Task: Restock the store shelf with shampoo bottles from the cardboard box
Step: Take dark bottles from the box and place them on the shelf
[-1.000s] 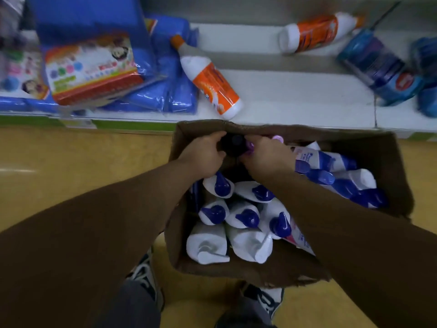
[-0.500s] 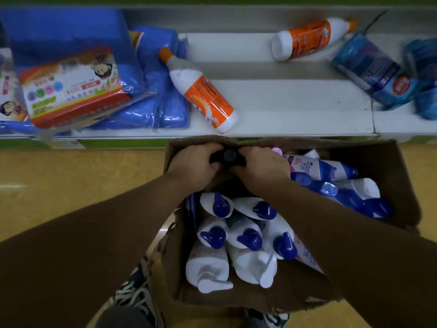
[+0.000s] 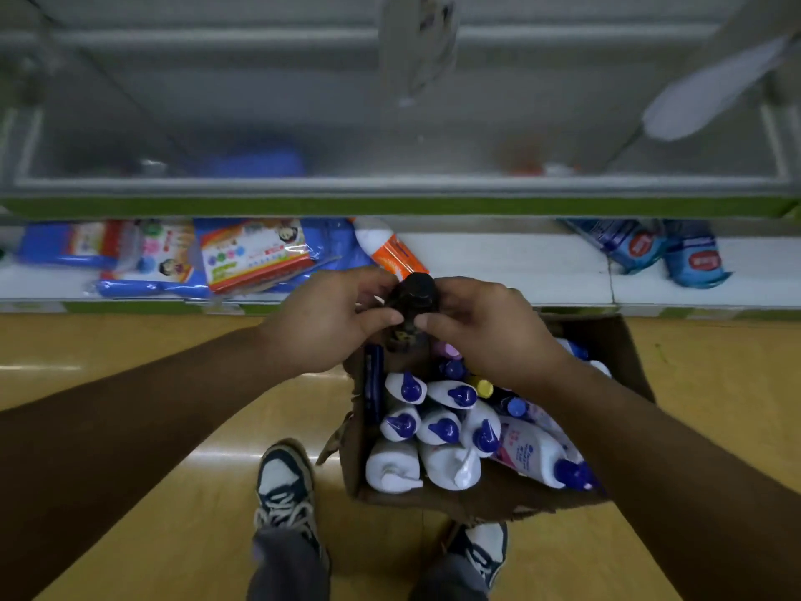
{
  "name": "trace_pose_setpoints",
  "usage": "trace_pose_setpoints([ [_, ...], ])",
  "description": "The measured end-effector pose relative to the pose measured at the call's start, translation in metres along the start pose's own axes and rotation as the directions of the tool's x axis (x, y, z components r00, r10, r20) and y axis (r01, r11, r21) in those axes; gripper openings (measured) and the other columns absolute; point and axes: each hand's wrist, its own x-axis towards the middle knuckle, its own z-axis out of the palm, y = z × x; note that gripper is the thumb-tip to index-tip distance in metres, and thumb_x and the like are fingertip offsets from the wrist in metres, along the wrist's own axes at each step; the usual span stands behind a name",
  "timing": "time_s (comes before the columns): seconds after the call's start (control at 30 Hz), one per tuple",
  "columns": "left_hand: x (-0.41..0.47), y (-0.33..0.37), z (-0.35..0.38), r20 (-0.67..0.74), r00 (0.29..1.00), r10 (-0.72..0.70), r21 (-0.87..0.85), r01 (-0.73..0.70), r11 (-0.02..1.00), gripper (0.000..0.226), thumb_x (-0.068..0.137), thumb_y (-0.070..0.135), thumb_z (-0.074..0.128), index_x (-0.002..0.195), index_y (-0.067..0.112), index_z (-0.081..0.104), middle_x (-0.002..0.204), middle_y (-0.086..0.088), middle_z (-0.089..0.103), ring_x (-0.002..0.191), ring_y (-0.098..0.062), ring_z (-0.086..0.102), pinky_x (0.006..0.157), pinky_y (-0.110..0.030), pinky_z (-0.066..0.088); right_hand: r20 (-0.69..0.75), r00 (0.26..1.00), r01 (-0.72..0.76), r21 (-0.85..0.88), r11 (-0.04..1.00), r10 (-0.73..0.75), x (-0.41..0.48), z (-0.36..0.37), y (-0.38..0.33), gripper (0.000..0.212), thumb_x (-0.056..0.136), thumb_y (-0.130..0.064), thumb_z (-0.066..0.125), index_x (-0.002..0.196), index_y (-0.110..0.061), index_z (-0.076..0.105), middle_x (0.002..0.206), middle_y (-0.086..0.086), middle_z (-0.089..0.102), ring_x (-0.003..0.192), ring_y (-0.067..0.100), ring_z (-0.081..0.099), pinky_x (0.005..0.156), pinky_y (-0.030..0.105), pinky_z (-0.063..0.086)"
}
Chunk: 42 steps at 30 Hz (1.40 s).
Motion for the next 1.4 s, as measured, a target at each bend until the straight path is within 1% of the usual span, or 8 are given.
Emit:
trace_pose_setpoints([
  [0.27,-0.120,0.141,-0.095,-0.132,0.991,-0.008,-0.186,-0.016,0.982,0.027,0.088,0.021,0.072,0.113,0.030,0.067,0.107,0.015,0.072,0.103,0.000,0.065,0.098,-0.040,0.052,-0.054,0.995,0.087,0.058,0.994,-0.084,-0.113,-0.094,-0.156,0.033,0.089,-0.045,0.067,0.121,-0.040,0.065,0.110,-0.022,0.070,0.091,0.002,0.069,0.089,0.038,0.054],
  [0.5,-0.221,0.279,-0.191,-0.303,0.953,0.018,-0.206,-0.084,0.975,0.033,0.086,0.032,0.070,0.118,0.030,0.064,0.112,0.017,0.070,0.109,0.003,0.063,0.097,-0.039,0.052,-0.107,0.968,0.233,0.062,0.970,-0.226,-0.208,-0.187,-0.297,0.033,0.087,-0.034,0.074,0.114,-0.047,0.061,0.108,-0.033,0.066,0.095,-0.006,0.066,0.086,0.030,0.055],
  [0.63,-0.275,0.347,-0.248,-0.377,0.923,0.077,-0.214,-0.168,0.962,0.032,0.088,0.032,0.069,0.119,0.032,0.064,0.113,0.018,0.070,0.109,0.001,0.063,0.095,-0.039,0.054,-0.117,0.945,0.317,0.110,0.942,-0.305,-0.247,-0.233,-0.367,0.034,0.084,-0.023,0.078,0.106,-0.048,0.068,0.104,-0.028,0.071,0.086,-0.001,0.070,0.078,0.026,0.053],
  [0.8,-0.329,0.413,-0.312,-0.513,0.845,0.151,-0.201,-0.289,0.936,0.031,0.089,0.026,0.069,0.119,0.027,0.065,0.108,0.014,0.072,0.106,-0.002,0.065,0.095,-0.038,0.053,-0.112,0.897,0.439,0.100,0.893,-0.428,-0.276,-0.265,-0.446,0.035,0.086,-0.025,0.077,0.113,-0.045,0.069,0.101,-0.015,0.076,0.090,0.007,0.072,0.082,0.036,0.056],
  [1.03,-0.367,0.445,-0.396,-0.699,0.690,0.187,-0.183,-0.426,0.886,0.028,0.090,0.007,0.068,0.113,0.022,0.065,0.103,0.006,0.072,0.097,-0.002,0.066,0.088,-0.016,0.051,-0.177,0.795,0.603,0.128,0.787,-0.580,-0.271,-0.277,-0.557,0.024,0.088,-0.013,0.074,0.107,-0.028,0.072,0.096,-0.012,0.077,0.084,0.004,0.072,0.076,0.029,0.055],
  [1.17,-0.364,0.427,-0.444,-0.749,0.632,0.199,-0.166,-0.469,0.867,0.038,0.088,0.003,0.068,0.113,0.031,0.062,0.105,0.008,0.071,0.100,-0.005,0.066,0.093,-0.021,0.051,-0.190,0.766,0.639,0.112,0.761,-0.614,-0.242,-0.268,-0.610,0.022,0.089,-0.017,0.073,0.110,-0.022,0.072,0.097,-0.009,0.078,0.091,0.007,0.073,0.084,0.032,0.057],
  [1.3,-0.343,0.400,-0.491,-0.797,0.586,0.146,-0.173,-0.454,0.874,0.031,0.089,0.013,0.070,0.119,0.021,0.064,0.108,0.007,0.071,0.102,-0.005,0.066,0.097,-0.032,0.052,-0.213,0.763,0.642,0.145,0.753,-0.610,-0.206,-0.251,-0.660,0.020,0.089,-0.007,0.070,0.106,-0.016,0.072,0.089,-0.007,0.078,0.082,0.005,0.073,0.073,0.017,0.053],
  [1.4,-0.323,0.381,-0.530,-0.817,0.560,0.136,-0.124,-0.401,0.908,0.030,0.086,0.028,0.072,0.116,0.030,0.066,0.100,0.013,0.071,0.095,0.000,0.065,0.092,-0.033,0.054,-0.284,0.767,0.631,0.165,0.758,-0.576,-0.174,-0.241,-0.692,0.019,0.089,-0.003,0.070,0.106,-0.010,0.072,0.088,-0.002,0.077,0.071,0.000,0.070,0.060,0.009,0.048],
])
